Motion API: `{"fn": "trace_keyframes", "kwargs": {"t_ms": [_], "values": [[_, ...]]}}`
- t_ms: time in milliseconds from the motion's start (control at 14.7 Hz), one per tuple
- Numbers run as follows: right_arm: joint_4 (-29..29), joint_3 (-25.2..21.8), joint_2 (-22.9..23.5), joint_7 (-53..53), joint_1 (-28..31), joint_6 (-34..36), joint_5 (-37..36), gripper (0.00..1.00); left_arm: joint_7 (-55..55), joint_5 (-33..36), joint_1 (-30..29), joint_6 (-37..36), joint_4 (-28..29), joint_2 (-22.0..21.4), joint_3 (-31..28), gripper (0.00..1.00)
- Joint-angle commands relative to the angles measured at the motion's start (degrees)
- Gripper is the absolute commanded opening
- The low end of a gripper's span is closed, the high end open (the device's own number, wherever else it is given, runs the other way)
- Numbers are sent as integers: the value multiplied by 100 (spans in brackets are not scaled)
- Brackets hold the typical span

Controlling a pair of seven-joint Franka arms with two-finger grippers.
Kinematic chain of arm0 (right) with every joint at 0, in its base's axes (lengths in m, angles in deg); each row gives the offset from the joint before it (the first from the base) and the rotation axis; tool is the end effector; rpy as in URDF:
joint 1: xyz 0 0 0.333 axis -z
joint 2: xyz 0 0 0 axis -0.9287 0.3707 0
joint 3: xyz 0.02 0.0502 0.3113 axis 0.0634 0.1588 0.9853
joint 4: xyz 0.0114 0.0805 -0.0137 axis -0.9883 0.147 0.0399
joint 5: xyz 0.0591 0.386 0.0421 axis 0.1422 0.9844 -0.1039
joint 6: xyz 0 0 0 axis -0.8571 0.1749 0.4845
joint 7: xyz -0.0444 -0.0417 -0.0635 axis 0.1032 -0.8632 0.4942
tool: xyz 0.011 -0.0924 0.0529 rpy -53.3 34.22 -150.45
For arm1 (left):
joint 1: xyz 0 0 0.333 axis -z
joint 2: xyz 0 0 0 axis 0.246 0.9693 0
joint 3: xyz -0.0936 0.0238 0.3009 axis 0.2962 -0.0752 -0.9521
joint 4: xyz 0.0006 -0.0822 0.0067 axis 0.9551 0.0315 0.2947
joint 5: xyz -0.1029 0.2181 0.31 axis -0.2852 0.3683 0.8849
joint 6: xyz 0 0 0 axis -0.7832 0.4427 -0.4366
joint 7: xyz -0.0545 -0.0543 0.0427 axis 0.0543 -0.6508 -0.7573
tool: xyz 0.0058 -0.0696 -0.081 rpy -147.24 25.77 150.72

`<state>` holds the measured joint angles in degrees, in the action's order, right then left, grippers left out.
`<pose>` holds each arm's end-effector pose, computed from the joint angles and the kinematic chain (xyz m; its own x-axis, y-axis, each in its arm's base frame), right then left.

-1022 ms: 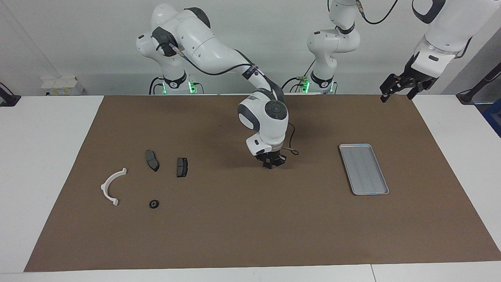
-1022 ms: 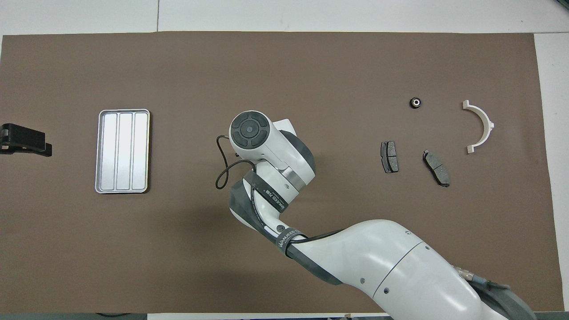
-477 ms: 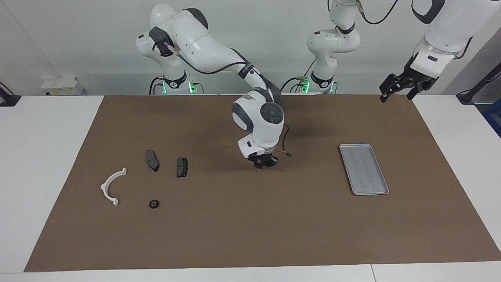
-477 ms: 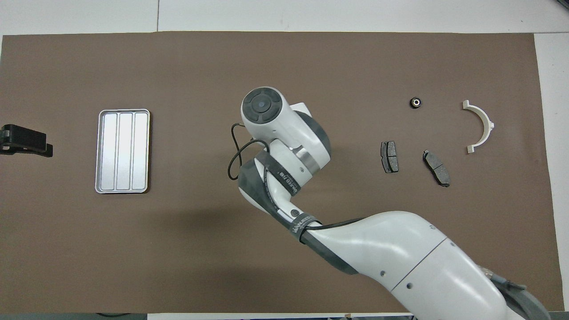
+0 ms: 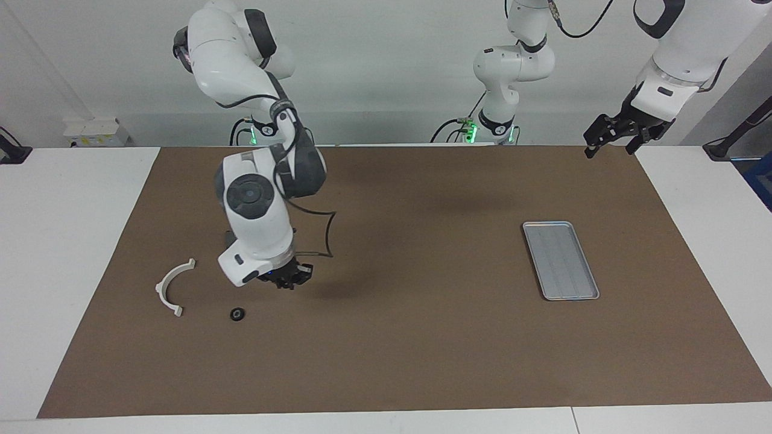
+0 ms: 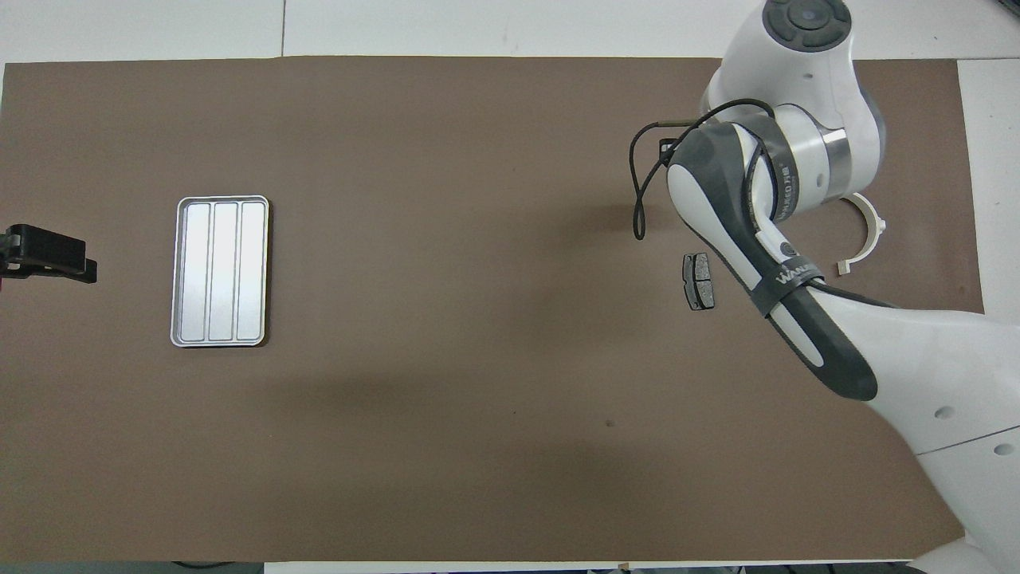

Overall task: Place bearing gear from tray to pile
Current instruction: 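Carry the second gear beside the first gear and release with the right gripper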

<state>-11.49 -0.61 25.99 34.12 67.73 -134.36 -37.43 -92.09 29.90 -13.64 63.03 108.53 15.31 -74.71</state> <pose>0.7111 0.1181 0.3769 0.9971 -0.0661 -0.0378 -0.0639 -0.9963 0.0574 0.5322 -0.0056 0.6312 0.9977 0.0309 -0.0599 0.0313 -0.9995 0.0059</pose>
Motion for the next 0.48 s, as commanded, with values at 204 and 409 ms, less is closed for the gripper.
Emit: {"fn": "trace_keyframes", "kwargs": {"t_ms": [204,409], "values": [[1114,101,11,-502,429,-1404,-85,0,55,-58,37,64,132,-85,-16,100],[1299,101,134,-476,438,-1914,-102,0,46,-58,37,73,150,-94,-7,100]]}}
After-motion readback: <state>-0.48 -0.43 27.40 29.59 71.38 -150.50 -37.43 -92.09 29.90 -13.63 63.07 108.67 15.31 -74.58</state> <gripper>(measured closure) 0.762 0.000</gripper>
